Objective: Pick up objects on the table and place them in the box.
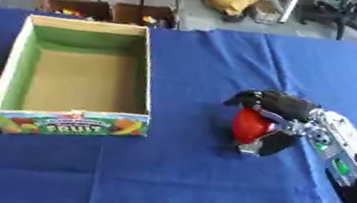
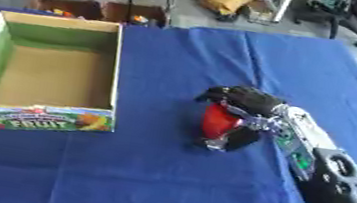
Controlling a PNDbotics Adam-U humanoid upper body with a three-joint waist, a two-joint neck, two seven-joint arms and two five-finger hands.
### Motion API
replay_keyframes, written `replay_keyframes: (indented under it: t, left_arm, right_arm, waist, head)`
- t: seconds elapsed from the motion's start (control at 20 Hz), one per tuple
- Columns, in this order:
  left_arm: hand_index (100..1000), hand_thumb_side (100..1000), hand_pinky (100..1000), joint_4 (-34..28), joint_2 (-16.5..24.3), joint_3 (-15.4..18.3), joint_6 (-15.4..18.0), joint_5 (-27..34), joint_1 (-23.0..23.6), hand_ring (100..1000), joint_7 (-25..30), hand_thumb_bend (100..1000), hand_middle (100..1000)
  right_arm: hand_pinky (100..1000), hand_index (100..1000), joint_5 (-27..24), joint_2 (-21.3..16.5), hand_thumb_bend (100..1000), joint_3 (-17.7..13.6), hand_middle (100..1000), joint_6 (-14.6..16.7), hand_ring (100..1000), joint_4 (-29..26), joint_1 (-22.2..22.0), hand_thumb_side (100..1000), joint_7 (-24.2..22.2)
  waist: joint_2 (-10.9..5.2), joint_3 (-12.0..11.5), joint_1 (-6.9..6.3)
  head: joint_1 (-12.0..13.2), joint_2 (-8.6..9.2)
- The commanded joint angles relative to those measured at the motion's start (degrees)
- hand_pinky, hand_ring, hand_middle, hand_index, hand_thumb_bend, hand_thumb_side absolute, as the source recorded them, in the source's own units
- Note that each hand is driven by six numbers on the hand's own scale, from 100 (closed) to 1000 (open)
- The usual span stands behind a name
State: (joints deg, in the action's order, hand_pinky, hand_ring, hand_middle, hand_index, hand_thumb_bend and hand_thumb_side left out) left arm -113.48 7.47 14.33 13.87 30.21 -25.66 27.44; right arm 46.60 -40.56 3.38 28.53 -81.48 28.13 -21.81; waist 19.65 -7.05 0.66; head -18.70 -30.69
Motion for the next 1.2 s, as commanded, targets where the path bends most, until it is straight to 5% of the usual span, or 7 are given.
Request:
replay_keyframes:
  t: [0.05,0.5,0.95,1.2]
  left_arm:
    - [924,912,662,-1.1,0.5,0.0,0.1,-0.1,-0.3,658,0.2,100,759]
    - [920,912,666,-1.1,0.5,-0.1,0.1,0.0,-0.3,659,0.3,100,759]
    - [916,914,670,-1.1,0.4,-0.2,0.0,-0.1,-0.3,664,0.3,100,759]
    - [914,914,676,-1.1,0.4,-0.1,-0.1,-0.1,-0.3,667,0.3,100,759]
  right_arm:
    - [422,923,-1.4,-1.4,441,-0.4,775,-0.6,602,-0.9,0.1,572,-1.9]
    - [347,941,-4.7,-1.5,312,-0.5,740,-4.2,559,-1.0,0.3,306,-9.0]
    - [295,920,-7.4,-1.8,105,-0.7,722,-6.0,521,-2.9,0.4,237,-11.4]
    - [293,850,-7.4,-1.6,100,-0.9,662,-7.3,511,-3.7,0.4,246,-9.5]
  waist:
    - [-1.22,0.1,-0.12]
    - [-1.07,0.3,-0.31]
    - [-1.05,0.5,-0.39]
    - [-0.94,0.6,-0.39]
  head:
    - [-0.4,0.82]
    - [-1.0,1.07]
    - [-1.5,1.38]
    - [-1.7,1.62]
